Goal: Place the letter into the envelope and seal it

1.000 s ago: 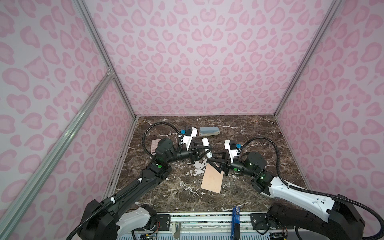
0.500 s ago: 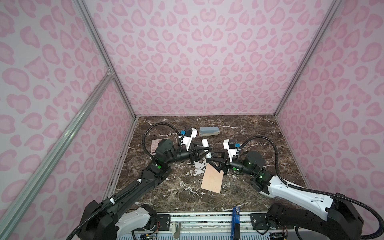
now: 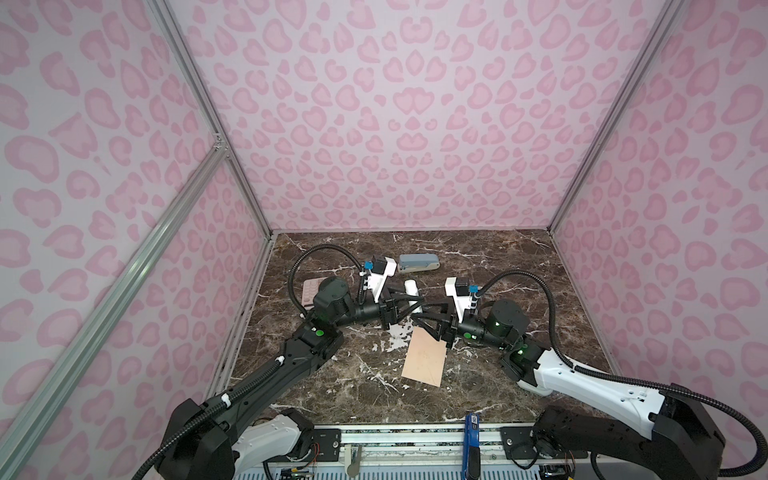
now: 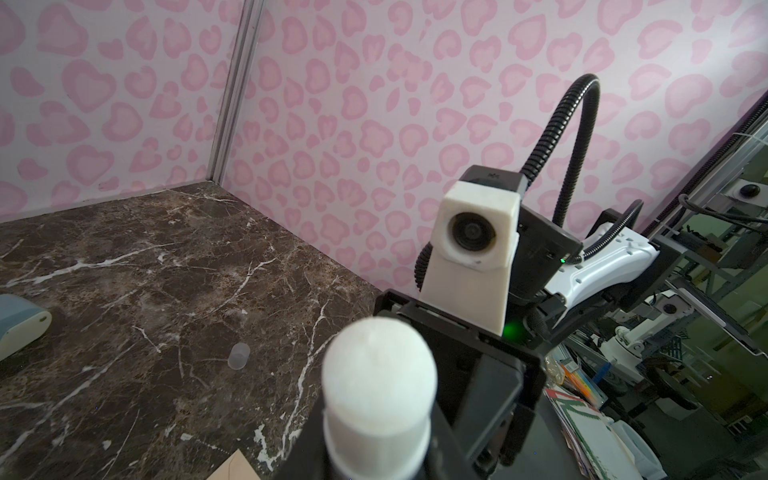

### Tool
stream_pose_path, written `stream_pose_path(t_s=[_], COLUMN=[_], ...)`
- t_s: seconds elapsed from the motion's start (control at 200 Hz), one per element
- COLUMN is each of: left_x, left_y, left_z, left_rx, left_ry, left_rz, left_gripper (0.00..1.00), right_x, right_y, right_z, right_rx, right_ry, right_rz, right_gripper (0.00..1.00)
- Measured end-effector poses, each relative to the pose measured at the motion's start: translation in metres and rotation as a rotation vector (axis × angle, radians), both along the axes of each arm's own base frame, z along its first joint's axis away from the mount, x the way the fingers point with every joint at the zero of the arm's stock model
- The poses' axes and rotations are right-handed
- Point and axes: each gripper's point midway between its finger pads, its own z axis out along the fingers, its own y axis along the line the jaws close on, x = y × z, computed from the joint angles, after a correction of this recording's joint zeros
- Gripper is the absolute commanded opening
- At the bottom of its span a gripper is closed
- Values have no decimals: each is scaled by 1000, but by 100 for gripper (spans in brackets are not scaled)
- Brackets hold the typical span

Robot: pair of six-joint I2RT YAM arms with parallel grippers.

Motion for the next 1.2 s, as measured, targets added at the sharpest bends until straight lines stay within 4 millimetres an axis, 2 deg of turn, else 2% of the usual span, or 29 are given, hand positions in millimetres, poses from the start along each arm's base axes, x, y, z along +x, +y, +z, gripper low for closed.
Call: stream_pose_path(t_s=[0.315, 0.485, 0.845, 1.03, 1.2], left_x=[0, 0, 1, 5, 19], left_y=[0, 0, 0, 7, 9], left_z=[2, 1, -3, -9, -10], left_rx=[0, 5, 10, -6, 11], left_ry=[-2, 2, 6, 14, 2], left_rz=[0, 1, 6, 92, 280], left_gripper=[4, 4, 4, 4, 4], right_x=[-2, -3, -2, 2, 15], right_y=[3, 2, 2, 8, 15], right_z=[-3, -8, -10, -17, -19], right_rx=[-20, -44, -67, -137, -190], right_ry=[-2, -5, -12, -38, -112], right_rz=[20, 24, 16, -38, -192], right_gripper=[34, 21, 20, 18, 17])
